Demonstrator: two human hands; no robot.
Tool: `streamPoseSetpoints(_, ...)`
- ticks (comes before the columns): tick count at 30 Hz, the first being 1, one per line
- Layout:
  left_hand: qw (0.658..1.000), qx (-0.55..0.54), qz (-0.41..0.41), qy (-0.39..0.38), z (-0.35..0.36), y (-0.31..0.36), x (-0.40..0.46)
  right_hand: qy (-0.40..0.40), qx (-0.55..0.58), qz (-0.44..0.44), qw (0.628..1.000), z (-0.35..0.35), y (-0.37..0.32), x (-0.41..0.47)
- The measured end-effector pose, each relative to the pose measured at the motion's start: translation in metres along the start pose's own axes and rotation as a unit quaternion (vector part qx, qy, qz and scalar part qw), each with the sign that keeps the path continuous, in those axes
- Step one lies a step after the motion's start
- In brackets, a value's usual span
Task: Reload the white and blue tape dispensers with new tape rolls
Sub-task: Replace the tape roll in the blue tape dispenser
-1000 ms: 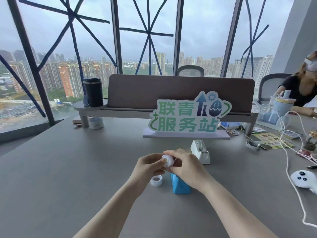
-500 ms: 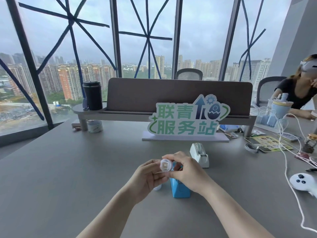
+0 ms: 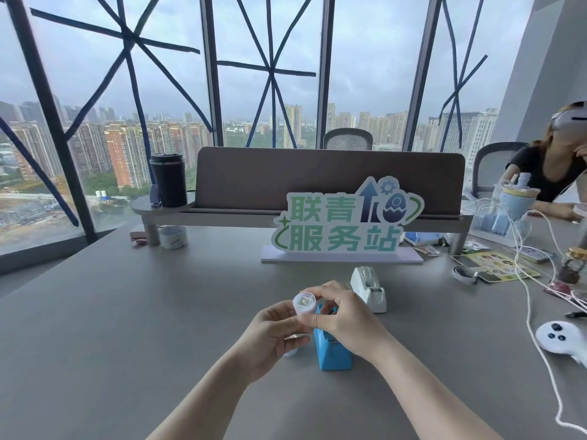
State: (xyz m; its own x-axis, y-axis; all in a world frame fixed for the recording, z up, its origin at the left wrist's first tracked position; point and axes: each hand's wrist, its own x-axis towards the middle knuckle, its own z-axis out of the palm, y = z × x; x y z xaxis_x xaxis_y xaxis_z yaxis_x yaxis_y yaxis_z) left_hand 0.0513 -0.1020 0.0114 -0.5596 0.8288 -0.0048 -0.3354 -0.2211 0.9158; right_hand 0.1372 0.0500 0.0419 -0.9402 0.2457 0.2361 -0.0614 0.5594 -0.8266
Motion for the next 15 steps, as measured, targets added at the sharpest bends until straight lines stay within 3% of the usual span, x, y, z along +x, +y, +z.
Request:
streamPoseSetpoints(7,0.997,0.058,0.044,0.026,0.0,-0.001,0.001,-0.007,0.066,-0.004,0.998,0.004,-0.005,-0.002)
streamPoseSetpoints(11,0.988,0.127,0.071,0.045,-0.003,-0.002,0.0,0.033,0.158,-0.008,0.987,0.004,-0.012,-0.001)
streamPoseSetpoints(13,0.979,0.163,0.08,0.089,-0.008,-0.003,0.0,0.039,0.157,-0.015,0.987,0.003,-0.014,0.001)
streamPoseSetpoints(15,0.951,0.235,0.086,0.179,-0.019,-0.003,0.0,0.031,0.125,-0.003,0.992,0.004,-0.011,0.004)
